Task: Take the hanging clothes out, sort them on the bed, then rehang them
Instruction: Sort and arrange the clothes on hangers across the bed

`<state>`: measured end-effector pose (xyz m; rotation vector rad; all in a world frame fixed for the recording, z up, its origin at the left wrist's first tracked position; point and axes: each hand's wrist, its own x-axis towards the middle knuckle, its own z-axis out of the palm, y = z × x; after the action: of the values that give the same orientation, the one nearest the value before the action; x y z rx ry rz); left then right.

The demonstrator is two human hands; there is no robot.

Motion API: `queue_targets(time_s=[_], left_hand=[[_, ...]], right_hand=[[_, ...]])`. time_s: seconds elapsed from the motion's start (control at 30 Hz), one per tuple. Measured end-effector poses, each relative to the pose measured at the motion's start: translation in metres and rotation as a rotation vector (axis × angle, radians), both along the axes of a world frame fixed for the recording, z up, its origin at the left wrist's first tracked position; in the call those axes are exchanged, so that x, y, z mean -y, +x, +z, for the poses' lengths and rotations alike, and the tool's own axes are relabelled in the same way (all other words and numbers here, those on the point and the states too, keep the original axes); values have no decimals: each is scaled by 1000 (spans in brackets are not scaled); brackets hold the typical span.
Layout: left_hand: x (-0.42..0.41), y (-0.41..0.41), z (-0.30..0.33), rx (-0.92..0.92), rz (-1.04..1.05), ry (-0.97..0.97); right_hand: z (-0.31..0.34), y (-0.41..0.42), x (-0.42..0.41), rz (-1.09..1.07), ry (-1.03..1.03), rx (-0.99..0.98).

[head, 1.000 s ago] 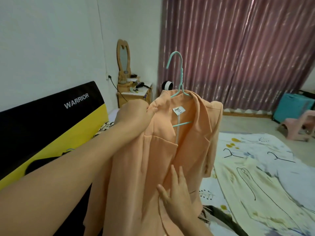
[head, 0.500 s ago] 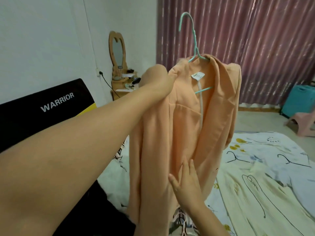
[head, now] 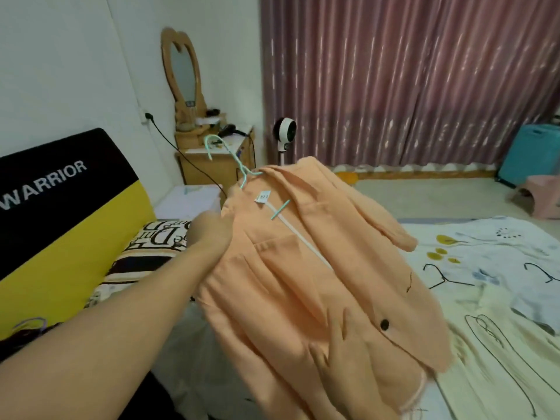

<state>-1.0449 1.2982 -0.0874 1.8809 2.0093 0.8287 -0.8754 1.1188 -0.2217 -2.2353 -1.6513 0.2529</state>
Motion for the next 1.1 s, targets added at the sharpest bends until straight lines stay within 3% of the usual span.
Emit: queue_targets(time_s=[0.27,0.4,0.53,0.63,0.73,0.9,1.0,1.1], left_hand=[[-42,-96,-200,-268,50,-151],[-62,-146,-267,-293,83,-181],[-80,-188,-307,-348,108,-157],[-81,-200,-333,-439,95,-150],[-63,-196,-362,-591,-55,-139],[-32,-198,-398,-810,-462,-445],[-28,-197,-396,-910,-452,-549],[-18,-174,-385,-843,-371,-553]], right_hand=[[-173,-52,-71,68,-175,81],[-211,-80,-88,107,-353,163],[-256,-97,-104,149,-445,154],[-295,-108,-106,192,-388,159],[-292,-123,-106,232,-547,184],[-301,-135,-100,349,-614,139],[-303,-136,-96,350,-628,157],[-293,-135,-91,338,-617,185]])
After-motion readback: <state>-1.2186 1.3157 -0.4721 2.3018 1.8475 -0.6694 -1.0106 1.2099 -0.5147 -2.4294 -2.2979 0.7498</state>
